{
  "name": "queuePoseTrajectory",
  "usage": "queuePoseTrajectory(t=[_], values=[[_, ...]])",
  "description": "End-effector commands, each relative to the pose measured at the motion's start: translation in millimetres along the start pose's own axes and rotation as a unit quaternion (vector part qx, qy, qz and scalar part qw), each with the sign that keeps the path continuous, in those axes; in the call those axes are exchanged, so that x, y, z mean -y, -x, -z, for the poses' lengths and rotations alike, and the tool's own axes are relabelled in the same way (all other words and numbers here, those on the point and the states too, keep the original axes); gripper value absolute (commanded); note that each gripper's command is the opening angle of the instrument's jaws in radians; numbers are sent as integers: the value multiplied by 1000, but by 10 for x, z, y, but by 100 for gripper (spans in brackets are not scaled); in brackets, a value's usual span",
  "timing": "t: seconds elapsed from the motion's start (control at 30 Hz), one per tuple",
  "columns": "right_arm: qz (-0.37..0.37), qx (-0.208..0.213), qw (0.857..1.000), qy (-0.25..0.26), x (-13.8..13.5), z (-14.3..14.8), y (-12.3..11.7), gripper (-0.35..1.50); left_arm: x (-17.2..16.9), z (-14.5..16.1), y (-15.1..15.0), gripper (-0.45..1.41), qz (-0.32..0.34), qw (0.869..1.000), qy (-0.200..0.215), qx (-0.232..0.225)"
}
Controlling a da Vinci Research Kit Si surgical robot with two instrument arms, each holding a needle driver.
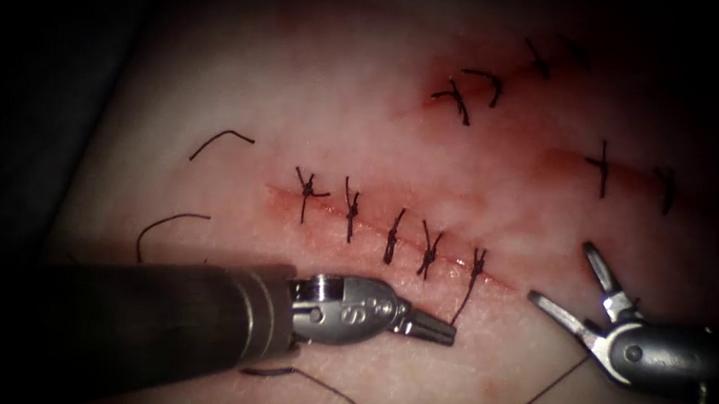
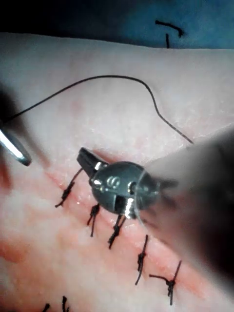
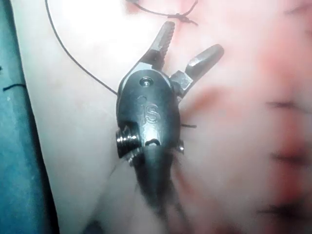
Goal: Wound Closure
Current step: Grasp the remaining suture end with the left tool, then cut the suture with the right tool.
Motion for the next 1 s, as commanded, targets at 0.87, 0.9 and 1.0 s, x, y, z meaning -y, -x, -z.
queuePoseTrajectory(t=[0.87, 0.9, 1.0], values=[[147, -35, 987, -48, 67, -92, 16, 137, -8, -2, -26, -45, 10, 1000, -16, 1], [146, -36, 987, -49, 67, -94, 16, 137, -8, -2, -26, -45, 10, 1000, -15, 2], [151, -39, 986, -50, 67, -97, 17, 135, -8, -2, -27, -45, 10, 1000, -14, 4]])
